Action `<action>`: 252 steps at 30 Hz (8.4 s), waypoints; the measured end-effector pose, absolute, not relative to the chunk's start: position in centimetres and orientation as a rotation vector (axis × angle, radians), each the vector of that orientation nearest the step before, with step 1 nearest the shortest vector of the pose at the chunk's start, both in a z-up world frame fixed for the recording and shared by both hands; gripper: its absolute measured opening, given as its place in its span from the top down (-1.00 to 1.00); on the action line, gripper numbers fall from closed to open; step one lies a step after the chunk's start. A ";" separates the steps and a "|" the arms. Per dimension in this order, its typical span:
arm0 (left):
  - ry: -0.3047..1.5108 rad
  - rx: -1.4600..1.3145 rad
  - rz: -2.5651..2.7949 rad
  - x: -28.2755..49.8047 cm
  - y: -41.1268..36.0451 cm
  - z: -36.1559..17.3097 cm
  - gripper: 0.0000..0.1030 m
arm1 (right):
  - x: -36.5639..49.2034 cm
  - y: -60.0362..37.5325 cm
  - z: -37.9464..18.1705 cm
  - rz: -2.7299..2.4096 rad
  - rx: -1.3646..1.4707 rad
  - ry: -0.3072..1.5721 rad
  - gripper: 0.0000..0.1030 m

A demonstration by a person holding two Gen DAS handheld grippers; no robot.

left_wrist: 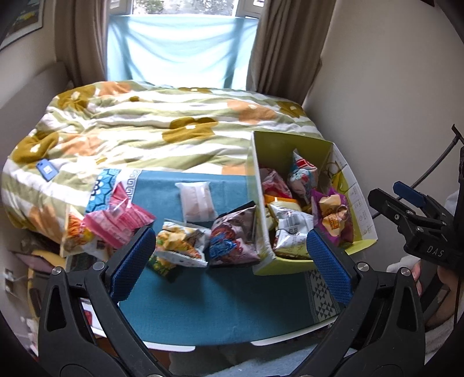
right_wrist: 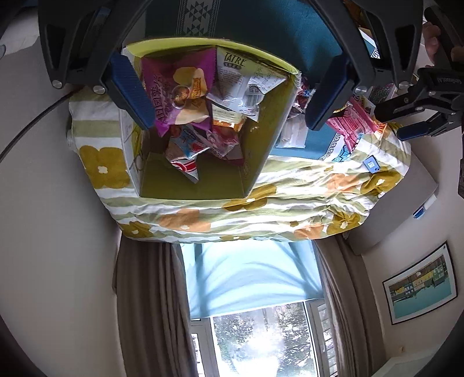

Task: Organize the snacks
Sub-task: 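Move both tools back toward the snacks on the cloth, then grasp the pink striped bag with the left gripper while the right grasps the potato chips bag, then carry both bags over the box and release them inside, then move both tools back over the cloth toward the remaining snacks, then grasp the orange fries bag with the left gripper while the right grasps the green cracker packet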

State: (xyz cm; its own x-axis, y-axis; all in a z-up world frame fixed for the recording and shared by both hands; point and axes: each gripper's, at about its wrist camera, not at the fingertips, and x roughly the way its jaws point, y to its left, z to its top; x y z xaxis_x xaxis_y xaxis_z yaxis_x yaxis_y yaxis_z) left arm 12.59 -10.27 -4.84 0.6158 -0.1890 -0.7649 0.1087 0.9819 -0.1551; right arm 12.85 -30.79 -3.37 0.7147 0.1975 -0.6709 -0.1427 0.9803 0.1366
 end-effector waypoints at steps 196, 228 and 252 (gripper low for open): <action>1.022 -0.006 -0.247 25.8 -19.8 -9.2 -0.98 | 24.1 -39.0 -9.8 0.052 0.145 0.999 -0.87; 0.849 0.089 -0.058 16.3 -0.7 -3.2 -0.98 | 17.0 -20.5 -2.2 0.226 0.066 0.744 -0.87; 1.119 0.055 -0.272 21.7 16.8 -17.1 -0.98 | 15.1 -4.0 -13.2 0.086 0.151 0.902 -0.87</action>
State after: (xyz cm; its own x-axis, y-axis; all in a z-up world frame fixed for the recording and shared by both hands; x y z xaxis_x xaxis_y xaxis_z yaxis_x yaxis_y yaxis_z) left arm 21.68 16.82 -17.11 0.4068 -0.1878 -0.8940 0.2433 0.9656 -0.0921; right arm 15.09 -4.03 -13.22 0.6172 0.1382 -0.7745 -0.0112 0.9859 0.1671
